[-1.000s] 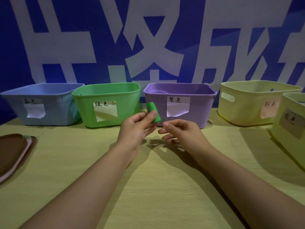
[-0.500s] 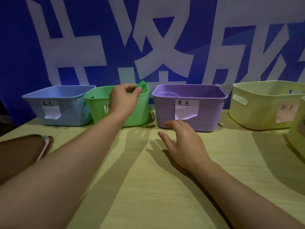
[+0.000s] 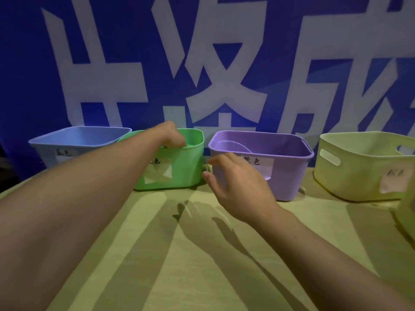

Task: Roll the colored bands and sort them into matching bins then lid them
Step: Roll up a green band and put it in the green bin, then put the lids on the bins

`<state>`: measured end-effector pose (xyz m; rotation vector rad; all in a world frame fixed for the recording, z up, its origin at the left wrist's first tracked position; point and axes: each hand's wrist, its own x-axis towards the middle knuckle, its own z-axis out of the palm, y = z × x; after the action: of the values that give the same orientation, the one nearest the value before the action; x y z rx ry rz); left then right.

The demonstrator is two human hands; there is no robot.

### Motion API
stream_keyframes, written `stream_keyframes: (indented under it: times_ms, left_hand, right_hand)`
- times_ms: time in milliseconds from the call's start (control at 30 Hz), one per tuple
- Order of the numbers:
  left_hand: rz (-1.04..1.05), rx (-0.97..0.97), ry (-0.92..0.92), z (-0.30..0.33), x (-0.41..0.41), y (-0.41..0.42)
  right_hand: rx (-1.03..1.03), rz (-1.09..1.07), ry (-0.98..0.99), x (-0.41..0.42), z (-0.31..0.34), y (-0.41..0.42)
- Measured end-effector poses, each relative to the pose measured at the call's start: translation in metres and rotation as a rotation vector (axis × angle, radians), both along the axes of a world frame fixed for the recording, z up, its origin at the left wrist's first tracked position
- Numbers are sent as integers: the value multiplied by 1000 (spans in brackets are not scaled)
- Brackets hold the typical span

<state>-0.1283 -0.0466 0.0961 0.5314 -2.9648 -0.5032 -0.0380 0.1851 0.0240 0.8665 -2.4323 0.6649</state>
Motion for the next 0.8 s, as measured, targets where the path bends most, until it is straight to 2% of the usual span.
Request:
stream_keyframes:
  times_ms: [133,333,467,633,800]
  left_hand:
    - [8,71,-16,-3,-4,-1]
    - [-40,158,368,1,23,5]
    - [-63,217,509,9,71,1]
    - [0,212,527,-5,149,-46]
    - [225,194,433,-26,233,-134]
  right_hand:
    - [-2,-4,-9,-4,1,1]
    - [12,-2,-35,1,1,-4]
    - [-11,21,-48,14,4,-22]
    - [-15,87,-75,48,5,-75]
    - [20,189,-122,88,-1,-145]
